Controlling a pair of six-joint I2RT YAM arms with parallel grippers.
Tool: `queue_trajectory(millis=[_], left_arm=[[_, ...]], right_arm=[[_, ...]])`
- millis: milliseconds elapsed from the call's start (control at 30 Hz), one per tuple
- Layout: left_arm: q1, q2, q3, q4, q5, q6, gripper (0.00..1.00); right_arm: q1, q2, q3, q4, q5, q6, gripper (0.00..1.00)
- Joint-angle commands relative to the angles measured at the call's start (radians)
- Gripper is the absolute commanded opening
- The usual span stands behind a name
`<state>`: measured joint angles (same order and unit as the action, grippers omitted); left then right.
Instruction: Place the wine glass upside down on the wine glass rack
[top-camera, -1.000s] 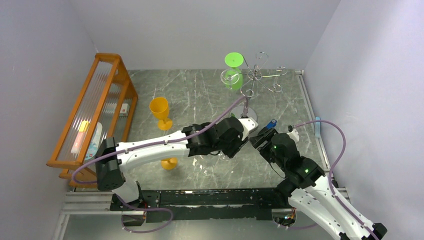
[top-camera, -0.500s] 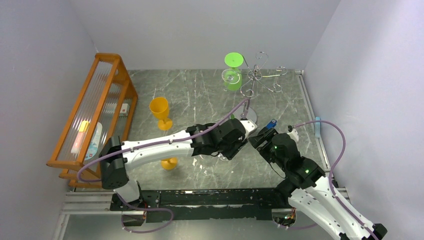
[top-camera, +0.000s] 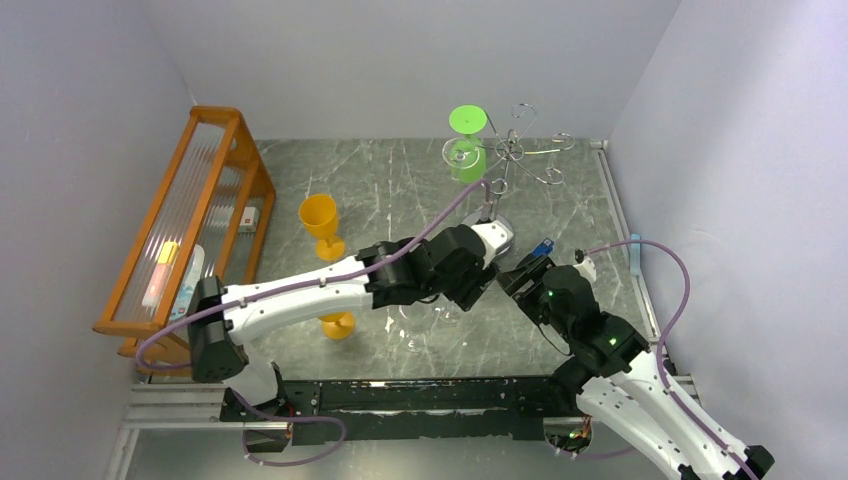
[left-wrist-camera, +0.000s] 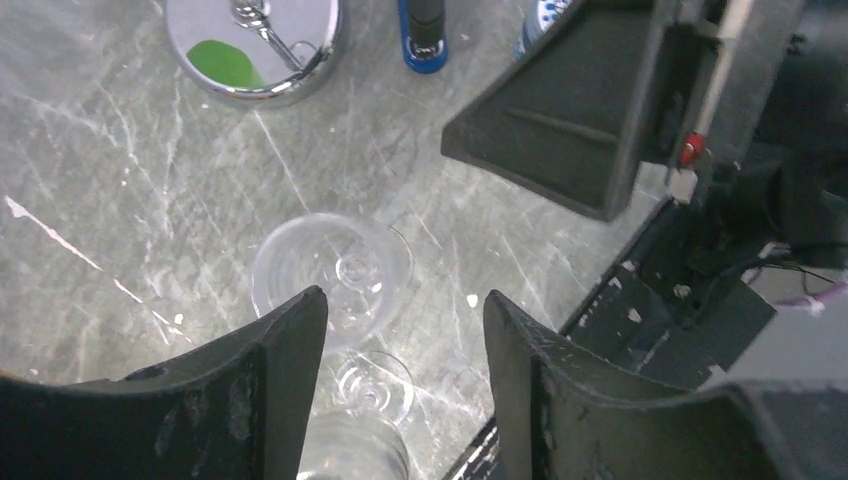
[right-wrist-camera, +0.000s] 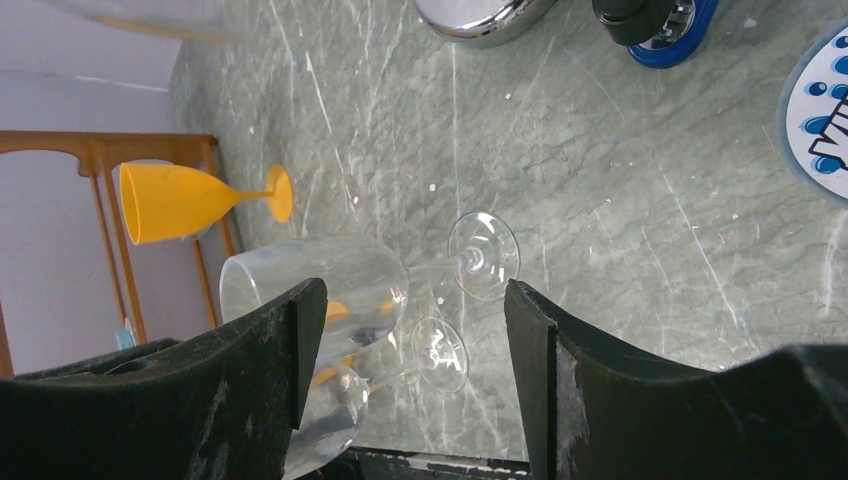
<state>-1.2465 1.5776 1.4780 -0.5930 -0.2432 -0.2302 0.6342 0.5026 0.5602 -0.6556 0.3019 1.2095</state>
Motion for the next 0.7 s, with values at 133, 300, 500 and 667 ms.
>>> queue_trajectory(millis=[133,300,500,667], left_arm=[[0.007,0.146,0.139,-0.091,-0.104,0.013,0.47],[0.009,0.178,0.135,-0.143,-0.062,0.009,0.39],[0.009,0.189,0.144,-0.152,-0.069,0.004,0.11],[0.009,0.156,0.162,-0.137,-0.058,0.012,0.05]], right_arm=[[-0.005,-0.005,-0.007,0.011,-0.001,0.02,0.69],[-0.004,-0.002,0.008,-0.002,0.023,0.005,0.69],[-0.004,0.021,0.024,0.007,0.027,-0.013,0.68],[-0.004,0.026,0.014,0.016,0.009,-0.012,0.69]])
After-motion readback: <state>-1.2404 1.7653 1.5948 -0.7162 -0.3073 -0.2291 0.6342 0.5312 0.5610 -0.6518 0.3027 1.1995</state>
